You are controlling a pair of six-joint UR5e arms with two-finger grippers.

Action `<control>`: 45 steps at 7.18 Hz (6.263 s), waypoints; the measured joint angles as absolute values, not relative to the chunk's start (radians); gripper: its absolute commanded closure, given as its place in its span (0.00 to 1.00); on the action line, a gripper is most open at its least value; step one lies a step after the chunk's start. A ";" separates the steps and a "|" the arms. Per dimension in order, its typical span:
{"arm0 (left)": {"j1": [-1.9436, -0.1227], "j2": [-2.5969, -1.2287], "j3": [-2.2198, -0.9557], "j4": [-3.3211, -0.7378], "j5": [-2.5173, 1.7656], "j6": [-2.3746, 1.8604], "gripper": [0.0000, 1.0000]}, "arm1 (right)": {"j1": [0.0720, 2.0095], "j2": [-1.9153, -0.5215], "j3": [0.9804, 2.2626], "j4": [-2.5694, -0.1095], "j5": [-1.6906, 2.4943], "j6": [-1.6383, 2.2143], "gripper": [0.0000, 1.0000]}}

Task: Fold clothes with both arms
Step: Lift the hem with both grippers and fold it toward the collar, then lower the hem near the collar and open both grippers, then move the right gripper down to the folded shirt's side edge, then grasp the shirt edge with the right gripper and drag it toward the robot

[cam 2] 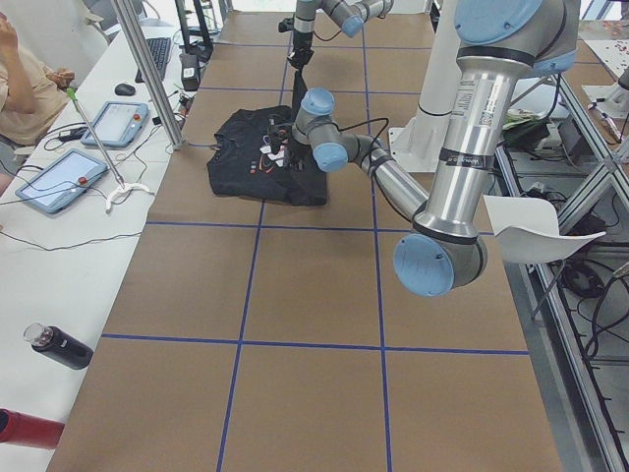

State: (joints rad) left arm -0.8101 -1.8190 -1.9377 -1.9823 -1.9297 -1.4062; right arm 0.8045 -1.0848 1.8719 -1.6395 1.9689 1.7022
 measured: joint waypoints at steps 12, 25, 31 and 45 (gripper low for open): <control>-0.910 -2.097 -1.322 -2.302 -1.887 -1.371 1.00 | 0.893 -0.767 1.133 -1.249 1.905 1.571 1.00; -0.933 -2.113 -1.294 -2.336 -1.877 -1.370 0.63 | 0.787 -1.009 1.527 -1.229 1.868 1.838 0.01; -0.933 -2.106 -1.314 -2.330 -1.876 -1.369 0.63 | 0.625 -1.222 1.644 -1.018 1.736 2.047 0.02; -0.933 -2.105 -1.319 -2.329 -1.876 -1.372 0.63 | 0.586 -1.526 1.965 -0.972 1.828 2.108 1.00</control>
